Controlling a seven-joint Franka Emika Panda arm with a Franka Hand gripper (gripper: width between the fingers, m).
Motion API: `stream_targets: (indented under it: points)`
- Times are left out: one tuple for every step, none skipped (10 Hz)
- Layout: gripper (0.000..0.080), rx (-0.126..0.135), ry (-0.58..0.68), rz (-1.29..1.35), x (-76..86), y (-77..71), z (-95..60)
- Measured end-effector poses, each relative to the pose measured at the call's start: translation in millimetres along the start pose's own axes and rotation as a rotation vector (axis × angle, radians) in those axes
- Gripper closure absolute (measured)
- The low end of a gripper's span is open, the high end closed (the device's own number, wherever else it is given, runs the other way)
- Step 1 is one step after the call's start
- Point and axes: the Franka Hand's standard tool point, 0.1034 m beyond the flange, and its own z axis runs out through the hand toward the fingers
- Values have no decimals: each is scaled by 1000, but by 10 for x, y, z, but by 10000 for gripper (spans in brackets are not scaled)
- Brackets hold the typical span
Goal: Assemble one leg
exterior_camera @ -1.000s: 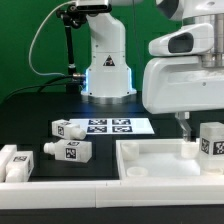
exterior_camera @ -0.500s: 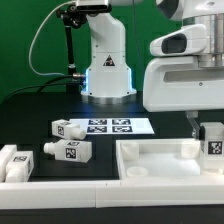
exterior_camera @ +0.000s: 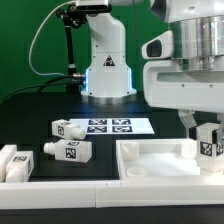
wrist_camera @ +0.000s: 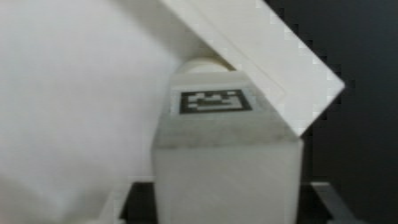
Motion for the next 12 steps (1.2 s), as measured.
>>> stream_targets:
  points:
    - [512,-2,-13,165,-43,-5,-4]
    - [512,6,-18,282,-61,2,-9]
    - [512,8,-30,364,-61,6,-6]
    - [512,8,-30,380,-59,7,-6]
    - [400,8,-30,365,-62,8,-1]
    - [264,-6,-32,246,-74,34,15]
    - [264,-38,-48,76,-111,71,35]
    - [171,-55,-63,-124,-126,48,28]
    - [155,-50,-67,-259,-132,25,36]
    - [155,-49,-68,-316,-124,31,38]
    - [151,-47,-70,-375,-121,32,38]
    - [151,-46,-70,-430,-119,34,40]
